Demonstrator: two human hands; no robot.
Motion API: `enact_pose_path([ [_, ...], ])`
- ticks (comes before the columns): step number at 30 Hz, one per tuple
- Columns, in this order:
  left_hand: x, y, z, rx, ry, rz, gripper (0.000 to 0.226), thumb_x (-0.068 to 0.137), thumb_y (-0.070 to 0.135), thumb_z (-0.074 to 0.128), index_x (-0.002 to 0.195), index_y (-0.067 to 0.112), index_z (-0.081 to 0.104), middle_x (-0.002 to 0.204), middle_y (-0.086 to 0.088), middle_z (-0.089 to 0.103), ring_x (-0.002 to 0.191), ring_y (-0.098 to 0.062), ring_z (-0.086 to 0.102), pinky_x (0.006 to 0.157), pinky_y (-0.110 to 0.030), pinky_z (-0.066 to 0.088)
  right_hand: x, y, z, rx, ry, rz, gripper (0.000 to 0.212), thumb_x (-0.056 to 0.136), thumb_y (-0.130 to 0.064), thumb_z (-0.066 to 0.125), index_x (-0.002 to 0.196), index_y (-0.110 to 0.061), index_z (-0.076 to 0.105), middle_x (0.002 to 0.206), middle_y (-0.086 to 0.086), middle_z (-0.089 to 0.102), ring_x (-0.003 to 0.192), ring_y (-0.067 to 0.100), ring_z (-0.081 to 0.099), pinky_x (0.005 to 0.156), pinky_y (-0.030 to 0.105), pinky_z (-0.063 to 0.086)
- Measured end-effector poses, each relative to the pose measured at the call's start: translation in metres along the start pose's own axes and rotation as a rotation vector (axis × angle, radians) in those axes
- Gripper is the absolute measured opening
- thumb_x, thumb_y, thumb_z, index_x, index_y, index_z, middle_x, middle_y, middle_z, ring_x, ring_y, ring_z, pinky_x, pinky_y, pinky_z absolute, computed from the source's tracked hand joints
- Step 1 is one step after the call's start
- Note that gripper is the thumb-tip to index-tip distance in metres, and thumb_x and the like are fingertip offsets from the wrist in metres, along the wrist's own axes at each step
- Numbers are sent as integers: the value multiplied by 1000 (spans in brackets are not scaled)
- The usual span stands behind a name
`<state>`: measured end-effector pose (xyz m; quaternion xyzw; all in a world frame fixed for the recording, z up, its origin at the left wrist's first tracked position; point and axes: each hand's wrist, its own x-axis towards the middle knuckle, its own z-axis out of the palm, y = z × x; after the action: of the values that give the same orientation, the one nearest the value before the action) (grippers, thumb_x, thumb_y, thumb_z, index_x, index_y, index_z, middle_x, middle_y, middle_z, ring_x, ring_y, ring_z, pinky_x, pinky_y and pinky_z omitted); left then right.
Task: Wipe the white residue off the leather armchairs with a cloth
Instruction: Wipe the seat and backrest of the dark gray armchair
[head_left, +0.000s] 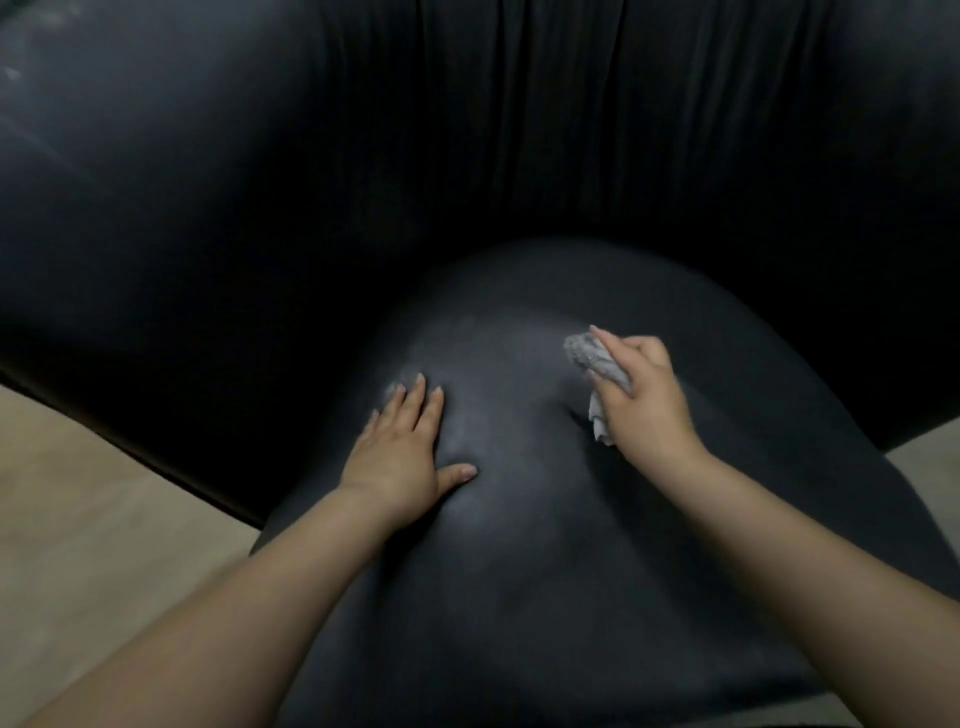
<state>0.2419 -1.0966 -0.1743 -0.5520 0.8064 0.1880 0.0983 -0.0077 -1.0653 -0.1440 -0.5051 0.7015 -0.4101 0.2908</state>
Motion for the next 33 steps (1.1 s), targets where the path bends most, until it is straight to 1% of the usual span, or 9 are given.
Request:
enact_pose_path([
  [1, -4, 2, -7, -9, -9, -11, 99, 82, 73, 44, 154, 24, -4, 161, 2, -15, 148, -19, -10, 119, -39, 3, -5, -7, -6, 8, 25, 35, 42, 94, -10, 55, 133, -25, 55, 102, -22, 40, 82, 19, 61, 73, 31, 52],
  [4, -17, 10, -29, -13, 1, -1, 88, 88, 64, 45, 154, 22, 4, 162, 3, -8, 148, -18, -6, 120, -36, 4, -17, -28, -25, 42, 93, 113, 42, 93, -10, 56, 133, -22, 55, 102, -17, 41, 70, -8, 57, 52, 9, 47],
  [8, -48, 24, -73, -18, 86, 51, 73, 94, 48, 46, 154, 20, 14, 162, 3, 5, 149, -19, 1, 121, -35, 7, -31, -64, -53, 71, 102, 205, 41, 92, -8, 58, 131, -19, 56, 107, -5, 43, 64, -22, 52, 44, -2, 35],
  [18, -112, 45, -234, -4, 201, 187, 61, 98, 38, 42, 153, 25, 20, 161, 5, 10, 148, -18, 4, 119, -30, 3, -40, -214, -102, 146, 146, 273, 41, 90, -9, 59, 128, -25, 60, 109, -9, 48, 84, -20, 51, 58, -4, 37],
  [23, -111, 6, -286, 33, 214, 323, 58, 96, 34, 45, 151, 24, 27, 160, 5, 17, 147, -18, 13, 118, -29, 7, -49, -272, -65, 204, 214, 316, 40, 91, -9, 59, 127, -27, 59, 109, -9, 47, 75, -16, 55, 47, 2, 41],
  [26, -104, -33, -322, 74, 195, 395, 57, 92, 30, 52, 147, 21, 37, 156, 1, 30, 140, -24, 29, 117, -35, 23, -51, -307, -31, 288, 297, 373, 39, 92, -9, 58, 127, -26, 59, 107, -12, 45, 57, -9, 58, 44, 6, 42],
  [29, -96, -80, -352, 15, 257, 392, 56, 81, 18, 67, 136, 11, 54, 144, -9, 48, 126, -33, 46, 111, -39, 32, -57, -339, 6, 272, 388, 417, 39, 92, -12, 59, 128, -26, 58, 108, -11, 47, 74, -19, 54, 47, -2, 38],
  [31, -91, -107, -370, 2, 254, 355, 56, 82, 15, 67, 136, 10, 53, 144, -10, 47, 127, -33, 45, 111, -39, 30, -62, -357, 27, 299, 423, 442, 39, 92, -13, 58, 129, -27, 58, 109, -12, 47, 79, -21, 52, 49, -2, 38],
  [33, -85, -132, -382, 15, 221, 332, 59, 86, 20, 63, 142, 13, 46, 150, -8, 39, 133, -30, 38, 112, -37, 27, -67, -373, 47, 354, 405, 470, 37, 93, -14, 58, 128, -29, 58, 108, -15, 45, 68, -9, 59, 45, 6, 43],
])
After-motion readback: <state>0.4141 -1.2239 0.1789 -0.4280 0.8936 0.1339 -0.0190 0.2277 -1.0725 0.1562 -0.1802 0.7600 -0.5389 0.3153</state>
